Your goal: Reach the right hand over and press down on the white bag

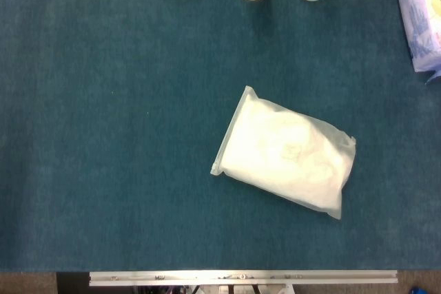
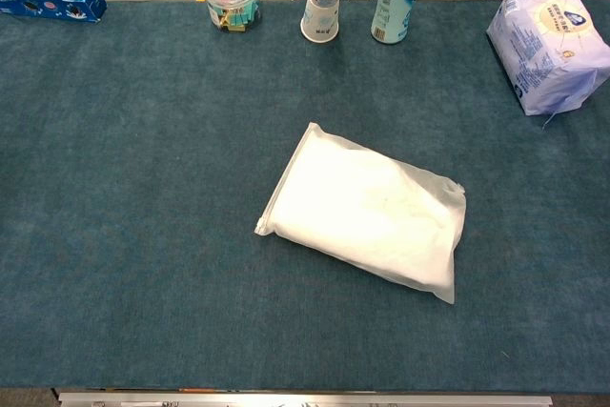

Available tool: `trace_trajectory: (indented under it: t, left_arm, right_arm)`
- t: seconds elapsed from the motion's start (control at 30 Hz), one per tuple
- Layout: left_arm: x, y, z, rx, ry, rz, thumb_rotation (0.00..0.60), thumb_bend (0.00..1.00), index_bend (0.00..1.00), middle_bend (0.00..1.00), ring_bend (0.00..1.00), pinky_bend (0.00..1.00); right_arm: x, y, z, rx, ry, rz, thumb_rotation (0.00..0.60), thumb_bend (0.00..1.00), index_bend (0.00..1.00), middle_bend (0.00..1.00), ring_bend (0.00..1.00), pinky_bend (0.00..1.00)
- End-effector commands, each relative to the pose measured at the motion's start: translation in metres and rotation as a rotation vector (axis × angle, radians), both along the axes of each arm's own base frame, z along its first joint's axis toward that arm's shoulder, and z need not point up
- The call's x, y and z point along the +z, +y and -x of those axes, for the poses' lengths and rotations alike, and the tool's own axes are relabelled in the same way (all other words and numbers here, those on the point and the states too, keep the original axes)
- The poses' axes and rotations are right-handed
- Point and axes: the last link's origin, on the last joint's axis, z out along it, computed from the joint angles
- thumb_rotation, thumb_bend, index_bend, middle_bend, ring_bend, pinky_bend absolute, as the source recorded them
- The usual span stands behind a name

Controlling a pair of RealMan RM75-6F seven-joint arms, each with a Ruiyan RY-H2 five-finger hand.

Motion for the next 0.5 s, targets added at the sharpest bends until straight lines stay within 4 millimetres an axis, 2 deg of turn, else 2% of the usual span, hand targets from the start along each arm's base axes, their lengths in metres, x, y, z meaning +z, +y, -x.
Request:
trace_trajectory:
  t: [0.03, 0.5]
  left_arm:
    - [0.001, 0.000, 0.000, -0.003, -0.002, -0.001, 0.600, 0.18, 0.48, 0.44, 0.38, 0.51]
    - [-0.001, -0.002, 0.001, 0.002, 0.007, 0.006, 0.600, 0.18, 0.48, 0.44, 0.38, 0.51]
  right_arm:
    - [-0.002, 0.001, -0.001, 0.007, 0.005, -0.007, 0.600, 0.00, 0.22, 0.30, 0.23, 0.30]
    - [-0.017, 0.001, 0.004, -0.002, 0.034, -0.096, 0.600, 0.00, 0.22, 0.30, 0.23, 0.30]
